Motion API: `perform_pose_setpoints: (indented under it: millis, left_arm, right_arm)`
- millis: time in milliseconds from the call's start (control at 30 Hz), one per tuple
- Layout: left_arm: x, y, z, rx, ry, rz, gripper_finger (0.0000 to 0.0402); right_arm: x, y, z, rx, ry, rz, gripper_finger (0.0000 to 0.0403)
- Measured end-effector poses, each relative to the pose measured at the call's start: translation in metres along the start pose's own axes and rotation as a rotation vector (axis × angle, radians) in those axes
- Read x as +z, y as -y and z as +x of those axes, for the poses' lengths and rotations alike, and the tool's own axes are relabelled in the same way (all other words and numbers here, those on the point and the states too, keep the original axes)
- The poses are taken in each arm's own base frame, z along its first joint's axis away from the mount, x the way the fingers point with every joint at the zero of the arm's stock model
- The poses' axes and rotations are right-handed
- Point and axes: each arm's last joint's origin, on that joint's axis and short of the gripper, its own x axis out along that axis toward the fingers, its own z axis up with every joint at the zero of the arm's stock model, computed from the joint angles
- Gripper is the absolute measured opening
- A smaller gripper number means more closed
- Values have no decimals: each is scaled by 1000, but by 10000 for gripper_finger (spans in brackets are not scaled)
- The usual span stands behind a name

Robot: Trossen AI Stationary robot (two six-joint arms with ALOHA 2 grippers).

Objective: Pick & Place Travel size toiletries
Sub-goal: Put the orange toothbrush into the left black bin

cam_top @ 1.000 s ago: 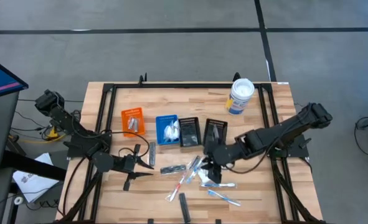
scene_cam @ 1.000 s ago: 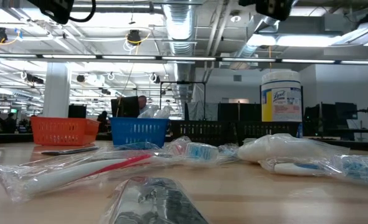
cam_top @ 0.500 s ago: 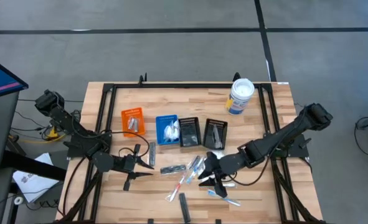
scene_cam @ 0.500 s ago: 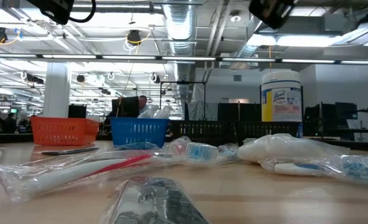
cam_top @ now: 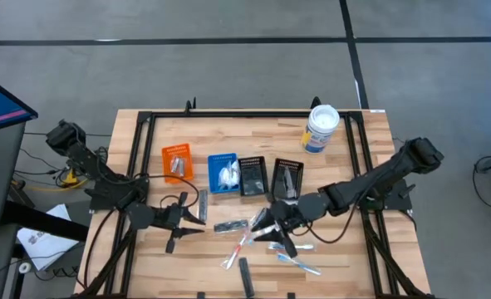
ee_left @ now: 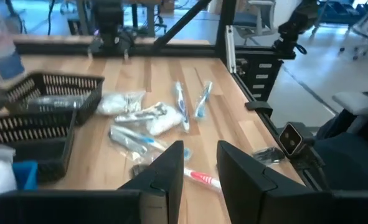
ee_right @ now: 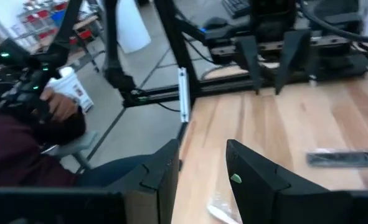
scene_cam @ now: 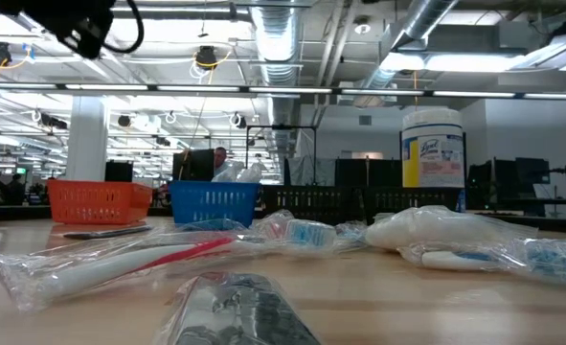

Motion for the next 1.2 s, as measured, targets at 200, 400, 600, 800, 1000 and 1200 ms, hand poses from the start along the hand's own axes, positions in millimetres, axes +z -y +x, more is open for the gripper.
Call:
perform_pose_setpoints:
  millis: [200,400,600,800,1000,1200]
  left_arm:
    - [-13,-8,3,-99,-80,-122,90]
    - [-23,-7,1,-156,-125,-159,90]
    - [-26,-9,0,-155,-87,-173,90]
    - [-26,-11,1,-146,-81,-170,90]
    - [-25,-11,1,-144,-80,-169,90]
    - [-25,-11,1,-144,-80,-162,90]
  right_arm:
    - [-13,29,15,-100,-85,100,127]
    - [-48,48,54,-1,-138,109,127]
    - [-83,63,90,-5,-204,156,127]
    - [-113,73,129,-36,-340,289,117]
    - [-107,74,146,-75,-402,291,51]
    - [-109,74,141,-175,-600,302,13]
